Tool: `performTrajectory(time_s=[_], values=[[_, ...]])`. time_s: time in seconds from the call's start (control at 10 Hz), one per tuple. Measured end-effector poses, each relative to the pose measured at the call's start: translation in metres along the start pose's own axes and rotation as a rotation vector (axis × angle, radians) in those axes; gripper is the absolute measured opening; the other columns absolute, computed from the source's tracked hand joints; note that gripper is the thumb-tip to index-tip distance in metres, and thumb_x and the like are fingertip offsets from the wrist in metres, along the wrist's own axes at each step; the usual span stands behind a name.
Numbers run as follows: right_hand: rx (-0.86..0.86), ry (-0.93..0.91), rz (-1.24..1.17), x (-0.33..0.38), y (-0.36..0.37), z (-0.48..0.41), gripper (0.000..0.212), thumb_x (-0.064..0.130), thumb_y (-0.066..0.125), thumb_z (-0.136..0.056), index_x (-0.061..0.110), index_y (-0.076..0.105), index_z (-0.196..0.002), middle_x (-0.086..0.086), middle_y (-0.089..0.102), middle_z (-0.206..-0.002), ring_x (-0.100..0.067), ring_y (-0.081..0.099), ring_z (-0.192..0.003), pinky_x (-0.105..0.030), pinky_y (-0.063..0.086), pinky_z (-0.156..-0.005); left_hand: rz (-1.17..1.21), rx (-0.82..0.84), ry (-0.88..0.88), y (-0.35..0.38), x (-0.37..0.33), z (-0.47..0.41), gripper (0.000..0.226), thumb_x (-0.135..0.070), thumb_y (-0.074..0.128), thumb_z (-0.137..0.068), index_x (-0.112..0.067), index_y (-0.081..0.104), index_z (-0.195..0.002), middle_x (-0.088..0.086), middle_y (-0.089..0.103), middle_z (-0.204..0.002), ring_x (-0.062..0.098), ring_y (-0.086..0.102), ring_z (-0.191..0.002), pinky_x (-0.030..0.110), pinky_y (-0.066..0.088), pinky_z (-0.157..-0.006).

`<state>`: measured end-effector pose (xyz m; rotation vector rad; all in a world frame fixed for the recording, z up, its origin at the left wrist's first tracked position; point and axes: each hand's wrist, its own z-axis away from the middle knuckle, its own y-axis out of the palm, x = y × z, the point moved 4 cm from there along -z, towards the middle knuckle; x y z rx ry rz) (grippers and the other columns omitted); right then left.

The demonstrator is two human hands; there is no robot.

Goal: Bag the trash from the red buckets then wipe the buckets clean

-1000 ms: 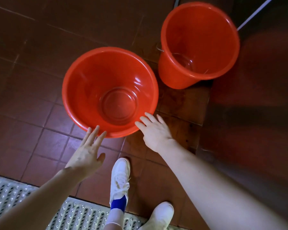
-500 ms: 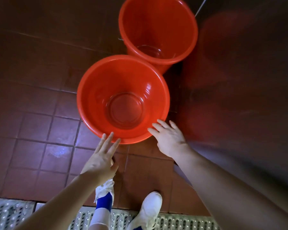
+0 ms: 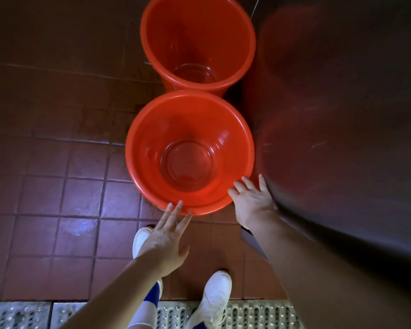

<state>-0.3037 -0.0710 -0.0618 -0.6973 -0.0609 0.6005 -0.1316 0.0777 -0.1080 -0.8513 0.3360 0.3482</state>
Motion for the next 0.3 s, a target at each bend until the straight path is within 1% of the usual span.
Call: performTrajectory(time_s=[0.1, 0.2, 0.3], values=[[0.058, 0.014, -0.028, 0.004, -0.006, 0.005, 0.067, 0.016, 0.045, -0.091, 0.032, 0.022, -0.151, 0.003, 0.011, -0.163, -0.021, 0.004, -0.15, -0.055, -0.009, -0.118, -0.037, 0.077, 0.001, -0.016, 0.003, 0.001, 0.082, -0.044, 0.051, -0.093, -0.035, -0.001, -0.155, -0.011, -0.031, -0.156, 0.012, -0.026, -0.143, 0.034, 0.014, -0.118], [0.125, 0.036, -0.105, 0.002, -0.015, 0.016, 0.073, 0.013, 0.045, -0.089, 0.037, 0.018, -0.152, 0.004, 0.013, -0.162, -0.022, 0.018, -0.147, -0.053, -0.007, -0.119, 0.049, 0.082, -0.019, -0.051, 0.001, -0.001, 0.077, -0.036, 0.052, -0.096, -0.032, 0.004, -0.156, -0.003, 0.003, -0.164, 0.014, 0.002, -0.15, 0.032, 0.019, -0.118], [0.091, 0.024, -0.157, 0.002, -0.033, 0.031, 0.069, 0.016, 0.045, -0.089, 0.036, 0.021, -0.151, 0.001, 0.027, -0.157, -0.023, 0.027, -0.143, -0.055, -0.001, -0.119, 0.054, 0.037, -0.011, -0.095, -0.008, 0.004, 0.07, -0.032, 0.052, -0.097, -0.032, 0.014, -0.156, -0.001, 0.035, -0.153, 0.015, 0.032, -0.141, 0.027, 0.03, -0.112]])
